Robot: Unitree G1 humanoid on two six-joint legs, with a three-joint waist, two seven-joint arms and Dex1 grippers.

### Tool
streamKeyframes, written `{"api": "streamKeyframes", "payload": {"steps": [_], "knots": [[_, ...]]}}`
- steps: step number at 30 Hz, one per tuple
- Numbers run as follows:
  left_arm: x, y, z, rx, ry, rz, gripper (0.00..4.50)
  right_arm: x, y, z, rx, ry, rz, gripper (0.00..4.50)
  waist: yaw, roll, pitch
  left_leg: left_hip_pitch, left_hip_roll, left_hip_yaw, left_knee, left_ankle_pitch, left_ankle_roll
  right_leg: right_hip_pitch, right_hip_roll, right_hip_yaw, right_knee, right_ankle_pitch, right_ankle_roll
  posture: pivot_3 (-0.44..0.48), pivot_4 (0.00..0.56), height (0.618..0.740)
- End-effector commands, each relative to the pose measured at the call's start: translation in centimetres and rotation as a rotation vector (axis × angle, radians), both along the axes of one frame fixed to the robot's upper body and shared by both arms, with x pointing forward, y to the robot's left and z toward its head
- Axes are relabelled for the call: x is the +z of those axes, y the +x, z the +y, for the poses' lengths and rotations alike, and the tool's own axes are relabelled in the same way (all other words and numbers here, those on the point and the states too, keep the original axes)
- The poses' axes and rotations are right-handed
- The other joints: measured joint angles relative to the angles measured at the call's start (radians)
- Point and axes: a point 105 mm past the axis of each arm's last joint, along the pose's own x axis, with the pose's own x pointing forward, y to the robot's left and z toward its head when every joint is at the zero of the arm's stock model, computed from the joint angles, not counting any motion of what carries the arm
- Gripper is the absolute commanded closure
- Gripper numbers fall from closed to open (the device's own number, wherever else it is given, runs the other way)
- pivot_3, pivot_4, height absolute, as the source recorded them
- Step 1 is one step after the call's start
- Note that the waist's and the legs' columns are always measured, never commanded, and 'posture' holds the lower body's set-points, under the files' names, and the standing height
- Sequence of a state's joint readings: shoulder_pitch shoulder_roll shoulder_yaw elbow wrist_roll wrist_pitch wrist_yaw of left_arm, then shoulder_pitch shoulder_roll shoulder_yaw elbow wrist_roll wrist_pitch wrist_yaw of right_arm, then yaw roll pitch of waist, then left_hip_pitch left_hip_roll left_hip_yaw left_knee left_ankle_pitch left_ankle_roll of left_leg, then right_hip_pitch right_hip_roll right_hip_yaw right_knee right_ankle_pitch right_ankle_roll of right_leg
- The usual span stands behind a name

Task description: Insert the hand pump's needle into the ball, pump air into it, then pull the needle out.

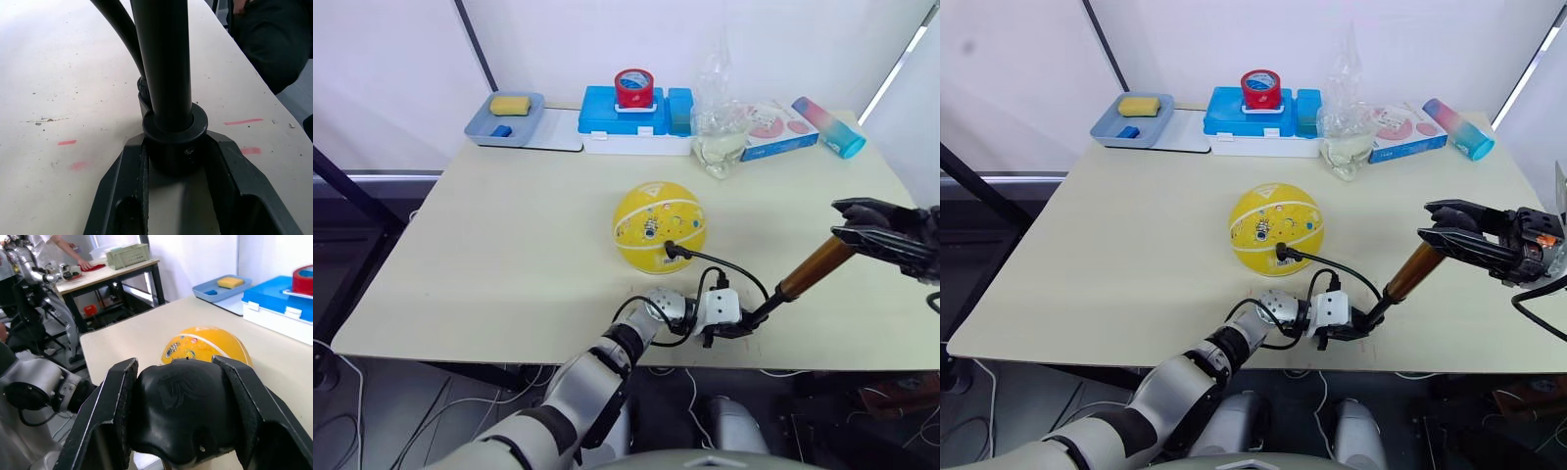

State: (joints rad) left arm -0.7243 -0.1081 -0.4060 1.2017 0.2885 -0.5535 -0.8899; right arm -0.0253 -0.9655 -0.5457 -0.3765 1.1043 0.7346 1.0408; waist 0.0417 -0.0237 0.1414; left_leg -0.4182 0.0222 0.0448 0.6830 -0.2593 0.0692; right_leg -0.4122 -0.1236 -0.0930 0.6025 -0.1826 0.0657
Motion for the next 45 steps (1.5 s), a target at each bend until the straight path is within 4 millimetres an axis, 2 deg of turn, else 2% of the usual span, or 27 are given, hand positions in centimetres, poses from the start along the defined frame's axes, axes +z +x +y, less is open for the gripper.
{"api": "streamKeyframes", "payload": {"steps": [1, 7, 10, 15, 21, 25, 28, 31, 34, 37, 39, 45], "knots": [[-4.0, -1.9, 2.0, -0.026, 0.166, 0.081, 3.37, -4.4, 0.5, 0.5, -0.030, -0.066, 0.074, 2.58, -0.001, -0.001, -0.001, 0.000, 0.000, 0.000, 0.000, 0.000, 0.000, 0.000, 0.000, 0.000, 0.000, 0.000, 0.000, 0.000, 0.150, 0.739], [-4.0, -1.9, 2.0, -0.022, 0.162, 0.081, 3.37, -10.3, 0.2, 1.5, -0.040, -0.123, 0.113, 2.58, -0.001, -0.003, -0.004, 0.001, 0.000, 0.000, 0.000, -0.002, -0.004, 0.000, 0.000, 0.000, 0.000, 0.000, 0.000, 0.000, 0.150, 0.739], [-4.0, -1.9, 2.1, -0.021, 0.161, 0.080, 3.37, -10.6, 0.3, 1.8, -0.058, -0.104, 0.073, 2.58, -0.001, -0.003, -0.004, 0.001, 0.000, 0.000, 0.000, -0.002, -0.004, 0.000, 0.001, 0.000, 0.000, 0.000, 0.000, 0.000, 0.150, 0.739], [-4.1, -1.9, 2.2, -0.025, 0.164, 0.081, 3.38, -8.1, 0.7, 1.2, -0.074, -0.081, -0.004, 2.58, -0.001, -0.003, -0.004, 0.001, 0.000, 0.000, 0.000, -0.002, -0.004, 0.000, 0.000, 0.000, 0.000, 0.000, 0.000, 0.000, 0.150, 0.739], [-4.1, -2.1, 2.1, -0.033, 0.166, 0.082, 3.38, -2.4, 0.0, -0.3, -0.061, -0.028, -0.070, 2.58, 0.001, 0.003, 0.000, 0.000, 0.000, 0.000, 0.000, -0.002, -0.004, 0.000, -0.001, 0.000, 0.000, 0.000, 0.000, 0.000, 0.150, 0.739], [-4.1, -2.1, 2.1, -0.035, 0.166, 0.082, 3.38, -0.1, -0.5, -0.7, -0.051, -0.016, -0.075, 2.58, 0.002, 0.002, 0.001, 0.000, 0.000, 0.000, 0.000, -0.002, -0.004, 0.000, -0.001, -0.001, 0.000, 0.000, 0.000, 0.000, 0.150, 0.739], [-4.1, -2.1, 2.1, -0.035, 0.167, 0.081, 3.38, 2.6, -0.9, -1.3, -0.056, 0.001, -0.109, 2.58, 0.001, 0.003, 0.002, 0.000, 0.000, 0.000, 0.000, -0.002, -0.004, 0.000, -0.001, -0.001, 0.000, 0.000, 0.000, 0.000, 0.150, 0.739], [-4.1, -2.1, 2.1, -0.034, 0.166, 0.082, 3.38, 4.2, -1.1, -1.6, -0.060, 0.010, -0.118, 2.58, 0.001, 0.004, 0.003, 0.000, -0.001, 0.001, 0.000, -0.002, -0.004, 0.000, -0.001, -0.001, 0.000, 0.000, 0.000, 0.000, 0.150, 0.739], [-4.1, -2.1, 2.1, -0.034, 0.167, 0.082, 3.38, 4.9, -1.3, -1.8, -0.054, -0.011, -0.089, 2.58, 0.002, 0.004, 0.003, 0.000, 0.000, -0.001, 0.000, -0.002, -0.004, 0.000, -0.001, -0.002, 0.000, 0.000, 0.000, 0.000, 0.150, 0.739], [-4.2, -2.1, 2.1, -0.035, 0.168, 0.082, 3.38, 4.4, -1.1, -1.1, -0.040, -0.039, -0.062, 2.58, 0.002, 0.003, 0.003, -0.001, 0.000, 0.000, 0.000, -0.002, -0.004, 0.000, -0.001, -0.001, 0.000, 0.000, 0.000, 0.000, 0.150, 0.739], [-4.1, -2.1, 2.0, -0.034, 0.169, 0.080, 3.38, 3.0, -0.7, -0.4, -0.033, -0.070, -0.041, 2.58, 0.002, 0.003, 0.003, -0.001, 0.000, 0.000, 0.000, -0.002, -0.004, 0.000, -0.001, -0.001, 0.000, 0.000, 0.000, 0.000, 0.150, 0.739], [-4.1, -2.0, 1.9, -0.027, 0.167, 0.078, 3.38, -4.6, 0.6, 0.2, -0.077, -0.162, 0.040, 2.58, -0.001, -0.003, -0.001, 0.000, 0.000, -0.001, 0.000, -0.002, -0.004, 0.000, 0.000, -0.001, 0.000, 0.000, 0.000, 0.000, 0.150, 0.739]]}}
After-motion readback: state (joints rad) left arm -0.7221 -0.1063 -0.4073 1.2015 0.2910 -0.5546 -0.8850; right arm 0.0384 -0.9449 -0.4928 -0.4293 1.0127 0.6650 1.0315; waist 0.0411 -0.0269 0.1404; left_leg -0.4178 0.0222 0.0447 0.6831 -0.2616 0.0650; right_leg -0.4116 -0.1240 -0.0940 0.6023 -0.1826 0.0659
